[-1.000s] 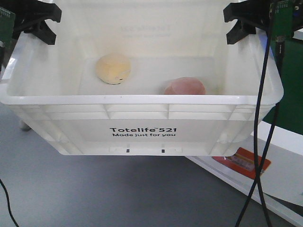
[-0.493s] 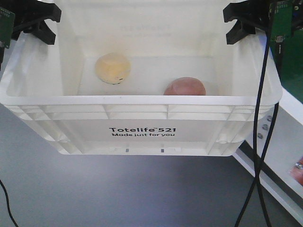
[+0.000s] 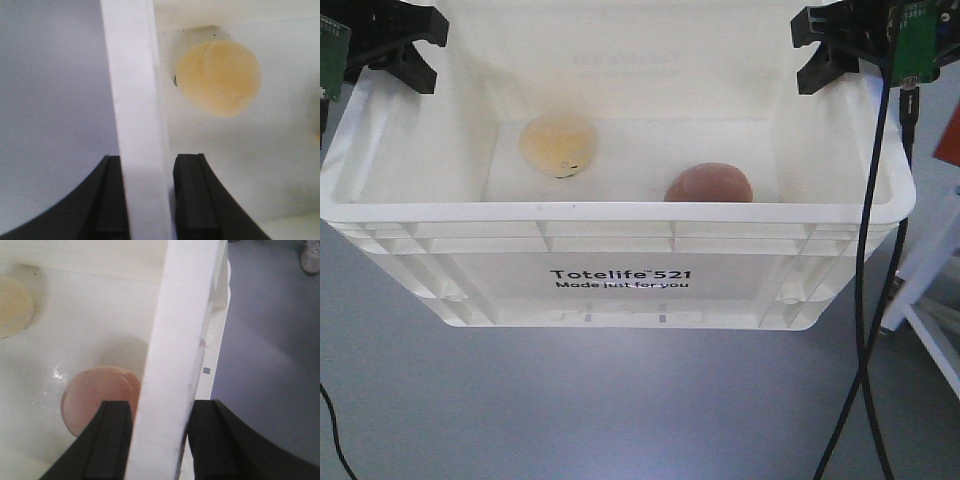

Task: Place moving items into box and shelve
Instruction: 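Hold the lifted tote steady with both grippers while base drives away, then keep carrying the tote with both grippers as base moves across floor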

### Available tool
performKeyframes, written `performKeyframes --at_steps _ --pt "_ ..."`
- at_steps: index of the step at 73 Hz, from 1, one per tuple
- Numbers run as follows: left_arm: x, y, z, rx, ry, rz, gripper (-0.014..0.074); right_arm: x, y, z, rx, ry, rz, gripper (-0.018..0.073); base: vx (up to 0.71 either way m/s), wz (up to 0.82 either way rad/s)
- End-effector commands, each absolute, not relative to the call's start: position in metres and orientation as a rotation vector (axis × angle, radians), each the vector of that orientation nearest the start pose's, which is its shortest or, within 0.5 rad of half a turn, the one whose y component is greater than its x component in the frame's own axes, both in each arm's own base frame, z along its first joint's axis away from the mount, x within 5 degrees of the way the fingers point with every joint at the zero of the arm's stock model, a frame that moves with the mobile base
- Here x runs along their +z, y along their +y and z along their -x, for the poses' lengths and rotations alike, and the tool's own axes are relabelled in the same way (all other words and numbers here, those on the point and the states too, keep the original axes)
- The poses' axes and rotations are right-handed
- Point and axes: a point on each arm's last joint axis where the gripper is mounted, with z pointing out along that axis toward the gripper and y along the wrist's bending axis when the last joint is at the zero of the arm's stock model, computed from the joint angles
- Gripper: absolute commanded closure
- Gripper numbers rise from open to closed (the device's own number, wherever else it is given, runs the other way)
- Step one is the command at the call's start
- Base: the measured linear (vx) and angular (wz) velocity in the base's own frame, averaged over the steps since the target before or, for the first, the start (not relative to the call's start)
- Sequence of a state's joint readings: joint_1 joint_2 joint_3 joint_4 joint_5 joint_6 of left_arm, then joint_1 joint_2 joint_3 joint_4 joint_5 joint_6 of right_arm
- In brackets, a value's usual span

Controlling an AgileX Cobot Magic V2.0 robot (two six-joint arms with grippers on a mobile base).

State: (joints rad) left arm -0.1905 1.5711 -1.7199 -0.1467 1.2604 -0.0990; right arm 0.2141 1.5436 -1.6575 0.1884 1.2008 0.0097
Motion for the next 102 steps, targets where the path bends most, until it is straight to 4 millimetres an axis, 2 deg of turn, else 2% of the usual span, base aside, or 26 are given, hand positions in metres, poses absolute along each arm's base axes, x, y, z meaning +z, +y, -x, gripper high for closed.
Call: performKeyframes --at_steps 1,50,102 --pt "0.4459 -0.0849 -0.3025 -0.473 2.405 -0.115 0.0613 0.4426 0.0932 -0.2965 0.501 2.345 0.242 0.057 -0.02 0.75" --pt "0.4457 -0.0849 -0.3021 -0.475 2.409 -0.116 0.0613 0.4426 0.0932 -0.2965 0.501 2.345 0.242 0.057 0.05 0.72" --pt "0.4455 -0.0849 -0.302 -0.473 2.411 -0.116 0.0613 0.4426 0.0932 -0.2965 0.501 2.345 0.242 0.057 0.2 0.65"
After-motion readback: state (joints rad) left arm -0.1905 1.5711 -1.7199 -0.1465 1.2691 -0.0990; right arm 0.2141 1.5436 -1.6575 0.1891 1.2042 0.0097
